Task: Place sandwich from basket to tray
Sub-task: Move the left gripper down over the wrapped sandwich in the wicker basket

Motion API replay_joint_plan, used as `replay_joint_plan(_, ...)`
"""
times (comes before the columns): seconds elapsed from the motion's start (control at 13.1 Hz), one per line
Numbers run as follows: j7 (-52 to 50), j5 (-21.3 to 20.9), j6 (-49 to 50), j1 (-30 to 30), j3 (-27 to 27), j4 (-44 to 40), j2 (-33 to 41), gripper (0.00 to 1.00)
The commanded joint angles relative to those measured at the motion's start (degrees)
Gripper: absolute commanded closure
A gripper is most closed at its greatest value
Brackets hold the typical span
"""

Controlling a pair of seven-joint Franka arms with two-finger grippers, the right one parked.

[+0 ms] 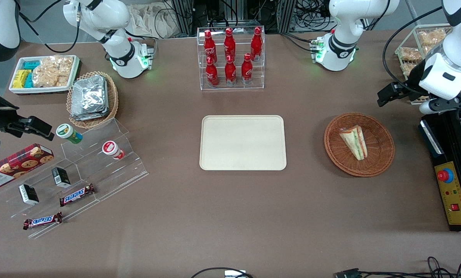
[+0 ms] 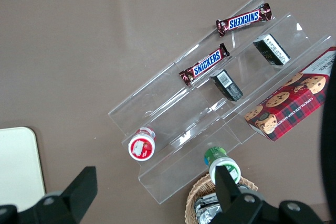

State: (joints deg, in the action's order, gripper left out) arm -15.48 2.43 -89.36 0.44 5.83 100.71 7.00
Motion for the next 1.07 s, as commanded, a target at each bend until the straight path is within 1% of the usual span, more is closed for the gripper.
replay_joint_plan(0.0, -0.16, -0.14, 2.7, 0.26, 0.23, -3.06, -1.55, 0.0)
replay_joint_plan(0.3, -0.25, 0.03, 3.76, 0.17, 0.23, -3.24, -2.08, 0.0)
replay_joint_plan(0.53, -0.25, 0.12, 2.8, 0.26, 0.14, -0.71, -1.99, 0.0)
replay_joint_plan(0.61, -0.34, 0.12, 2.01, 0.26, 0.14, 0.87, -1.91, 0.0)
replay_joint_plan(0.76, -0.43, -0.05, -1.93, 0.26, -0.03, 6.57, -0.59, 0.0)
replay_joint_plan(0.99, -0.17, -0.32, -11.5, 0.26, -1.43, 16.77, 1.08, 0.0)
